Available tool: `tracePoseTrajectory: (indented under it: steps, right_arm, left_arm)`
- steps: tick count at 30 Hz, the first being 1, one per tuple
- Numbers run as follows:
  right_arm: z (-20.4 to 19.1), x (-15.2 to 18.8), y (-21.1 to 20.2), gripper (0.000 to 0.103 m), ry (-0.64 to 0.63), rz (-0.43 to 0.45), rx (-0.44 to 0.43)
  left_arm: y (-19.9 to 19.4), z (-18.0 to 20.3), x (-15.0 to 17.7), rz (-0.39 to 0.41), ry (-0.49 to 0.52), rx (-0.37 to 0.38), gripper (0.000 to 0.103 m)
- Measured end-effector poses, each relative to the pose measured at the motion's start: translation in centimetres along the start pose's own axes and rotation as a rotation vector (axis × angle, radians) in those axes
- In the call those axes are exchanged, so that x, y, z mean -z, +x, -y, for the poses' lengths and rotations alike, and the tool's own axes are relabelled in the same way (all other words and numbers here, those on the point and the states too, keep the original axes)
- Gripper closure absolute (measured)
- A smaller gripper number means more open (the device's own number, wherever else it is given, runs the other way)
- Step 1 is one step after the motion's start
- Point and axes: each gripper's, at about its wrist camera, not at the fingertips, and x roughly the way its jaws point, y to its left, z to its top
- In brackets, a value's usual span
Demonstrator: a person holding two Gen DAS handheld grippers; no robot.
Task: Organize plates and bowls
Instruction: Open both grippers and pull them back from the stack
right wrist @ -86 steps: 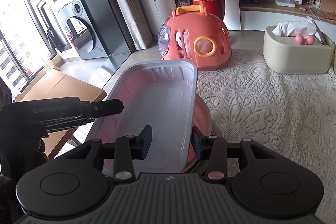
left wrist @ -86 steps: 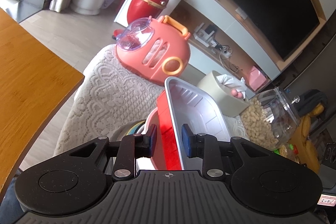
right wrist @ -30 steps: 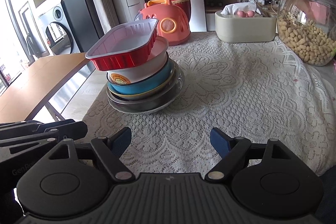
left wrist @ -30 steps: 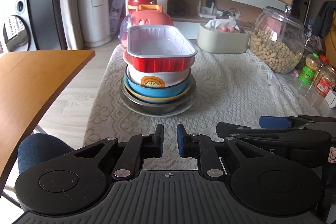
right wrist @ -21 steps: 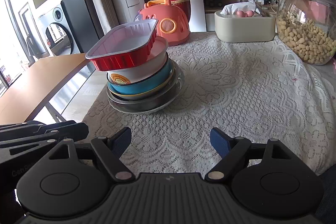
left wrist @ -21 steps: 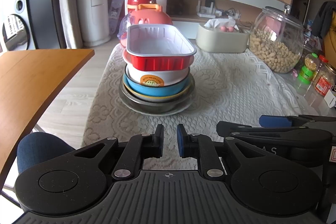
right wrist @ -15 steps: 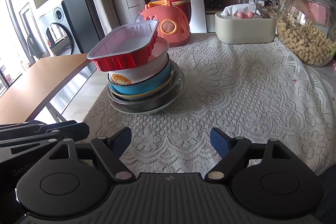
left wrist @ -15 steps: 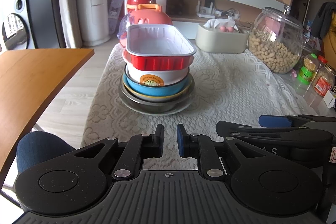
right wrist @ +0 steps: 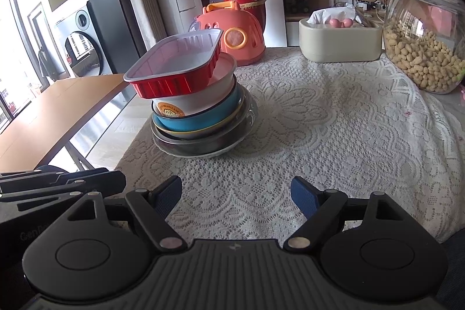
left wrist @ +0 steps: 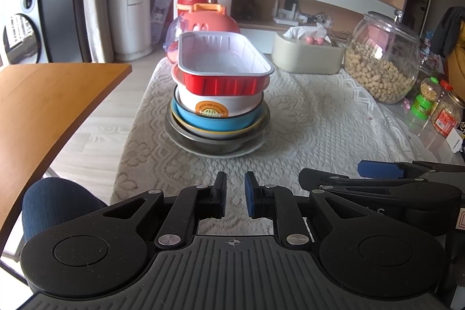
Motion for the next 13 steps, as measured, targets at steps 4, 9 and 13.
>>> tracePoseTrajectory:
  steps: [4, 9, 13]
  right_arm:
    - [-0.01, 0.04, 0.01, 0.020, 0.001, 0.000, -0.001]
    - [-0.04, 0.09, 0.01, 0.020, 0.001, 0.000, -0.001]
    - [-0.09, 0.04, 0.00, 0.020, 0.000, 0.001, -0.002]
  left_arm:
    - [-0.05, 0.04, 0.01, -0.002, -0.005, -0.002, 0.085]
    - [0.07, -0.09, 0.01, -0.009, -0.016, -0.002, 0.085]
    - [0.24, -0.35, -0.18, -0.007, -0.020, -0.007, 0.085]
